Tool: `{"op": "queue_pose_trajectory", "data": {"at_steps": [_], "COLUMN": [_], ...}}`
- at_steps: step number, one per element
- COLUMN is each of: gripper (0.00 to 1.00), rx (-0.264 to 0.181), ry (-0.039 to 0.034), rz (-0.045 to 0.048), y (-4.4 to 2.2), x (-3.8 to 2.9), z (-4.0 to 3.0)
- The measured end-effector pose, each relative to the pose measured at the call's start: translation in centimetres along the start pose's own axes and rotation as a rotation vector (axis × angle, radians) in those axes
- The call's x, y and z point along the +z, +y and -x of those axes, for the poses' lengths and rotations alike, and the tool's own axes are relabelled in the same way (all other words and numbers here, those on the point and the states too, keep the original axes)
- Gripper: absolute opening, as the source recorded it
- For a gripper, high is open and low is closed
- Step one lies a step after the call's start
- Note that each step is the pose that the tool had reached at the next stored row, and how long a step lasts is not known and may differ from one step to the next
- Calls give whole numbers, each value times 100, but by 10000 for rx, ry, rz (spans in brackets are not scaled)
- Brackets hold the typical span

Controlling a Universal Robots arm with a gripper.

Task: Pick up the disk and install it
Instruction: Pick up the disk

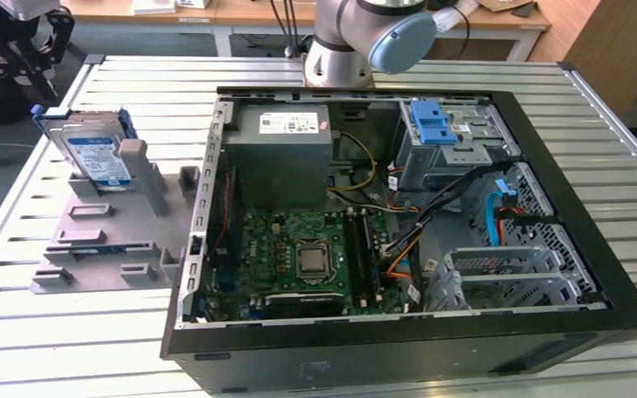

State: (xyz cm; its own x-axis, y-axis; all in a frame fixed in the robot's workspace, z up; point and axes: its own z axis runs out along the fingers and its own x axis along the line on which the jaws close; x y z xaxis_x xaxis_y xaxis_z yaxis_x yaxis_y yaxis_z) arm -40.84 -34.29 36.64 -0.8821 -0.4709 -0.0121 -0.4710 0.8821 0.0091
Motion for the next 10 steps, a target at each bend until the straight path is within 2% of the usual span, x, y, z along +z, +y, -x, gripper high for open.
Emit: {"op": "queue_pose_trajectory", "data": {"at_steps": [2,10], "gripper": [11,11], "rx": [-126,-1206], "ry": [1,11], "rz": [2,15], "y": [0,0], "x": [0,1], "z": [0,0]}}
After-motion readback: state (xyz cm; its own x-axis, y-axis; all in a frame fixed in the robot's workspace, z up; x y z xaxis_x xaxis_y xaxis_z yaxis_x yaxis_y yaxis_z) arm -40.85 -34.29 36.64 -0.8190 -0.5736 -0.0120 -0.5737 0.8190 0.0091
